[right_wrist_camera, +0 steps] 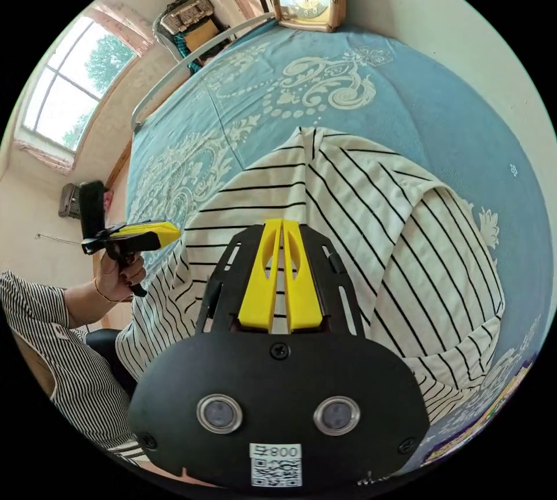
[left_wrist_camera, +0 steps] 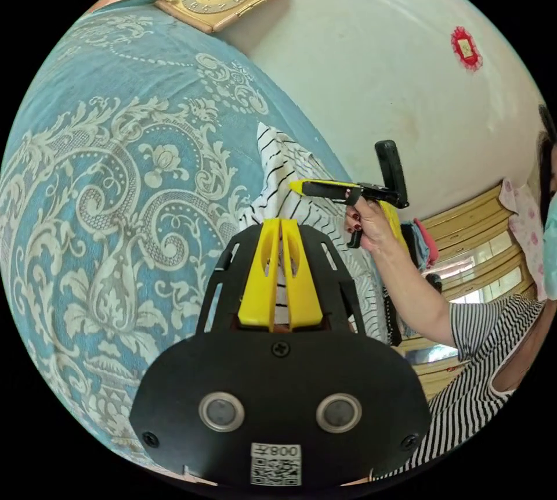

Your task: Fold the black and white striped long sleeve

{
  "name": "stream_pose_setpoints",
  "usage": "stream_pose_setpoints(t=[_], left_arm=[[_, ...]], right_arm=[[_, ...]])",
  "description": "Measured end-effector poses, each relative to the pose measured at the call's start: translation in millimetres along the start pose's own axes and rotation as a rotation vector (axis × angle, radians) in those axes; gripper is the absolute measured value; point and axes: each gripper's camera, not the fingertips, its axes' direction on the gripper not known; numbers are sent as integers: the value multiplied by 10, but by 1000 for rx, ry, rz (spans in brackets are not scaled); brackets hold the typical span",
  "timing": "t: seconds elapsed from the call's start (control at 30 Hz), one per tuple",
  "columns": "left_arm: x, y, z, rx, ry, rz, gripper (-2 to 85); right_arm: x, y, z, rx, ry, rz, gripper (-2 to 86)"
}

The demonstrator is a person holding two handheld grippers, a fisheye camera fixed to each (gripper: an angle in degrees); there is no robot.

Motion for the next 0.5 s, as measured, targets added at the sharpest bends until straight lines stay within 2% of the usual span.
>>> stream_pose_setpoints(t=[0.07,0.2,0.33,0.47,0.5], left_arm=[[98,-16,67,-3,27,-1,2],[357,37,62,32,48,35,5],[791,111,265,1,119,130,13],[1480,109,780,-166,177,341,44],[1591,105,864,-186,178,377,50]], right_arm=[[170,73,-356,68,-83,42,0],[321,636,-1213,232,-88,82,2],[547,2107,-1957,370,-96,245,8],[585,3653,-2273,476,-109,493,32],[582,3799,-2294,476,-113,520,38]])
